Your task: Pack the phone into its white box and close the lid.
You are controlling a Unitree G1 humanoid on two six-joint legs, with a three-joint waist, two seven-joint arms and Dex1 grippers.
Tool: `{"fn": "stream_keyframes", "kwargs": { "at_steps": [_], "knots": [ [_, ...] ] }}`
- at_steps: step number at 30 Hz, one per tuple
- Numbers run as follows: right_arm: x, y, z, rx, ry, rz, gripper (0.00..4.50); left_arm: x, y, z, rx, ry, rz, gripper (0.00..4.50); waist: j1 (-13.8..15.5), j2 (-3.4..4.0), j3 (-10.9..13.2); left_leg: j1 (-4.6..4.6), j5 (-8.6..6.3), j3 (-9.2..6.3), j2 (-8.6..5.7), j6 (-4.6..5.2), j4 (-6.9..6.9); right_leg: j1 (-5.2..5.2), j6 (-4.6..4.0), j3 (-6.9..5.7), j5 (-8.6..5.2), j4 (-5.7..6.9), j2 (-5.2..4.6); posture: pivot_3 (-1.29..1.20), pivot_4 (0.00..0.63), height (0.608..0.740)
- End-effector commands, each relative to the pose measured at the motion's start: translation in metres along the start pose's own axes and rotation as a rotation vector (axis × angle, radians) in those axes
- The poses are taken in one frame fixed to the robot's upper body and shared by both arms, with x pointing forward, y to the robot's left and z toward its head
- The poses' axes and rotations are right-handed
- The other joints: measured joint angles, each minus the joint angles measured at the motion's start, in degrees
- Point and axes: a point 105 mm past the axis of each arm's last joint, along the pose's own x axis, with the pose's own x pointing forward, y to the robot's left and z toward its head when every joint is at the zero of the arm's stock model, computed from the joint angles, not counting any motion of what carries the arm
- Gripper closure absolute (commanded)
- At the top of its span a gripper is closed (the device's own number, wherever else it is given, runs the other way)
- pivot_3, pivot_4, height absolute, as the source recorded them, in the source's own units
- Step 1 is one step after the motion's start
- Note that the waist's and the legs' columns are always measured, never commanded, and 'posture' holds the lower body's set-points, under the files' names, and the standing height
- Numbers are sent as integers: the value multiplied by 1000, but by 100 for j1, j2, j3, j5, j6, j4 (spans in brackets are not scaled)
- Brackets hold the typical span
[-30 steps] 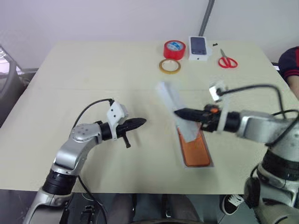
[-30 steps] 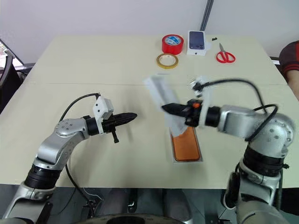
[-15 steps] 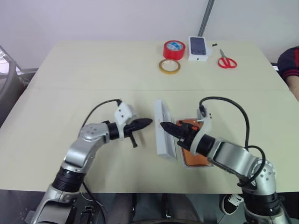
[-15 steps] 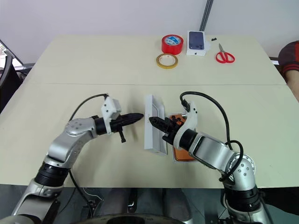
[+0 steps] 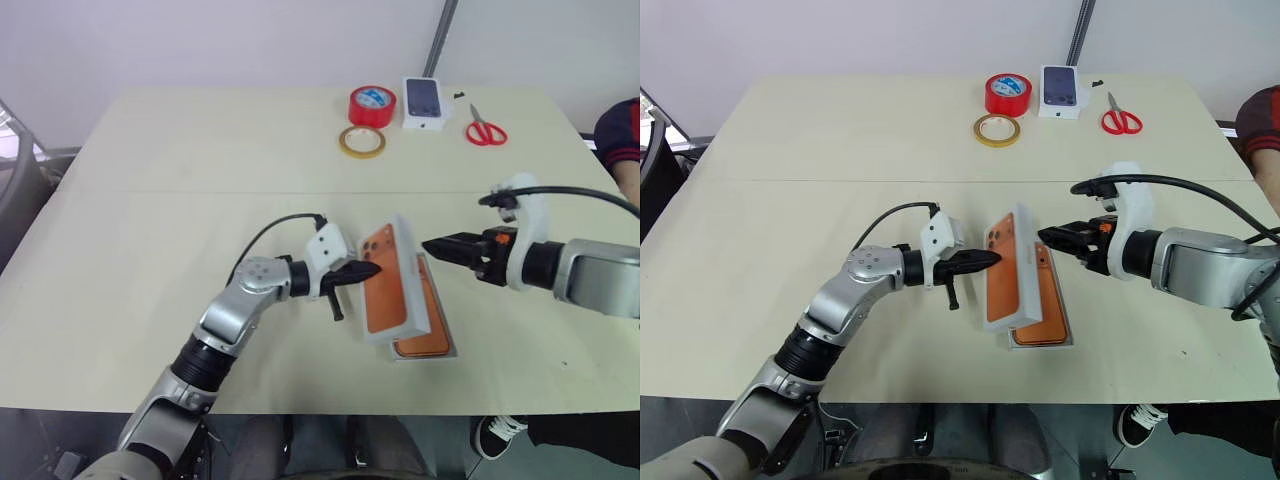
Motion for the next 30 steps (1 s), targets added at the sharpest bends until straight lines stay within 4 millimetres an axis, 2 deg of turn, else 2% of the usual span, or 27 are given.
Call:
{"fn": "stream_keyframes", "kwargs": {
  "at_steps": [1, 2, 6, 10, 15, 20, 26, 30],
  "knots": [
    [0, -8, -5, -185, 37, -77, 4246, 4, 4, 19, 8, -54, 15, 4500, 2, 0, 0, 0, 0, 0, 0, 0, 0, -1, 0, 0, 0, 0, 0, 0, 150, 740],
    [1, -9, -5, -222, 44, -87, 4435, 3, 6, 23, -3, -65, 26, 4500, -3, 1, 0, 0, 0, 0, 0, 0, 0, -1, 0, 0, 0, 0, 0, 0, 150, 740],
    [1, -13, -10, -415, 92, -143, 4435, -7, 17, 27, -34, -50, 100, 4500, 1, 3, 0, -1, 0, -1, 0, 0, 0, -3, 0, 1, 0, 1, 0, 0, 150, 740],
    [4, -8, -17, -514, 122, -113, 4435, -26, 33, 16, -57, 61, 197, 4500, -4, 3, 0, 0, 0, -1, 0, 0, 1, -2, 0, 1, 0, 1, 0, 0, 150, 740],
    [8, 2, -23, -560, 133, -60, 4435, -35, 34, 0, -63, 174, 184, 4500, 15, 2, 0, 0, 1, -2, -1, -1, 1, -1, 0, 1, 0, 1, -2, 0, 150, 740],
    [14, 8, -28, -575, 139, -29, 4435, -22, 13, -16, -10, 271, 42, 4500, 19, 2, 0, 0, 1, -2, -3, -1, 3, 0, 0, 0, 0, 1, -3, 0, 150, 740],
    [18, 14, -31, -589, 148, -11, 4435, -2, 1, -9, -16, 245, -57, 4500, 8, 2, 1, 0, 1, -2, -4, -1, 4, 0, 0, 0, 0, 1, -3, 0, 150, 740],
    [16, 16, -32, -589, 153, 0, 4435, 3, -7, 0, -2, 219, -117, 4500, -3, 3, 0, 0, 1, -3, -3, -1, 2, -1, 0, 0, 0, 2, -2, 0, 150, 740]
  ]
}}
